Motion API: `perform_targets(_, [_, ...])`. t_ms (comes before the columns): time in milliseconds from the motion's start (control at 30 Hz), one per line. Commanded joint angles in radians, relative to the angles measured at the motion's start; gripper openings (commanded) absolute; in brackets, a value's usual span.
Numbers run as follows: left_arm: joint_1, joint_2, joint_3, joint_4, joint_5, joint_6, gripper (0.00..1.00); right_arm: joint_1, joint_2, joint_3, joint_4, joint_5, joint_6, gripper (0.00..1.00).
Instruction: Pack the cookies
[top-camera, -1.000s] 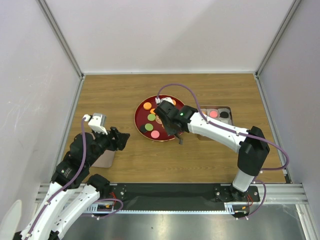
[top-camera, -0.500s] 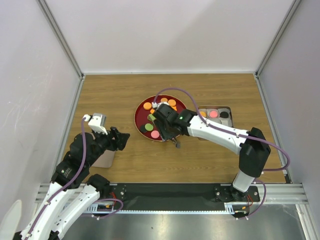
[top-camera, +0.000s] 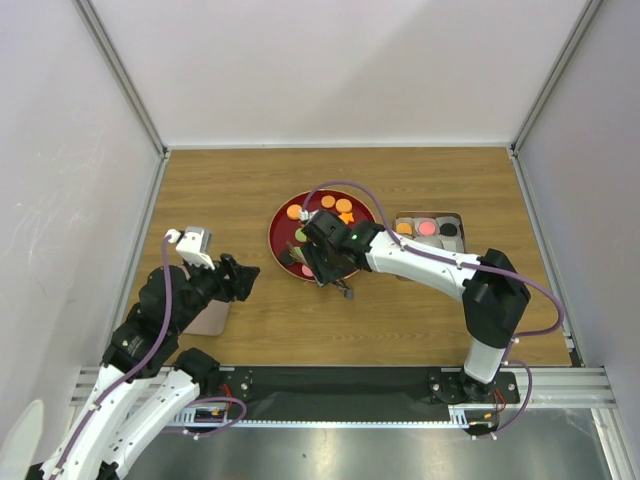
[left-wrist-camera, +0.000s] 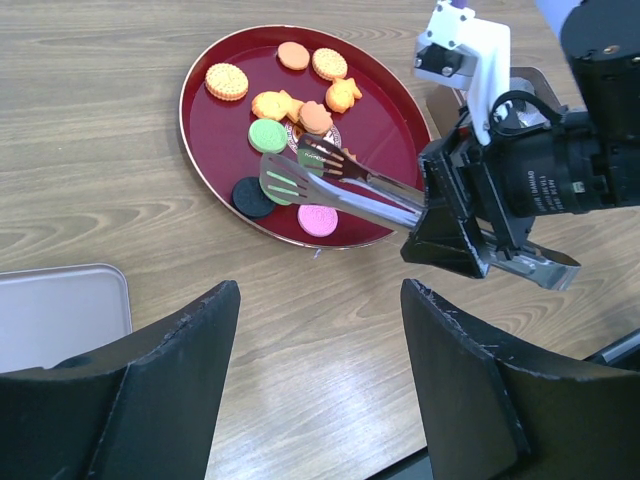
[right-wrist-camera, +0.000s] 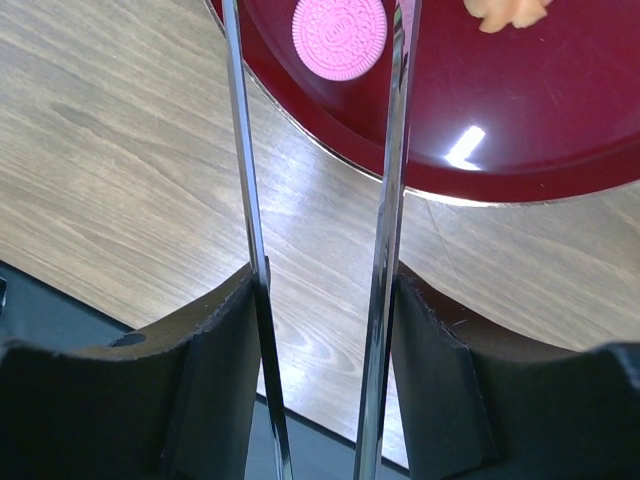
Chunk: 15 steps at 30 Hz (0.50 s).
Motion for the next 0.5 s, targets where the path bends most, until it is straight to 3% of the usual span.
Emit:
perform_targets(0, [-0.006,-0.008,0.001,0.026,-0.002,0.016,0.72,-0.007,0.018,0.003,0.043,-0.029,0.001,0.53])
perform_targets(467, [-0.009,-0.008,0.003,0.025,-0.003,0.016,0.72,-0.033,0.047,-0.017,0.066,-0.049,0.007,0.53])
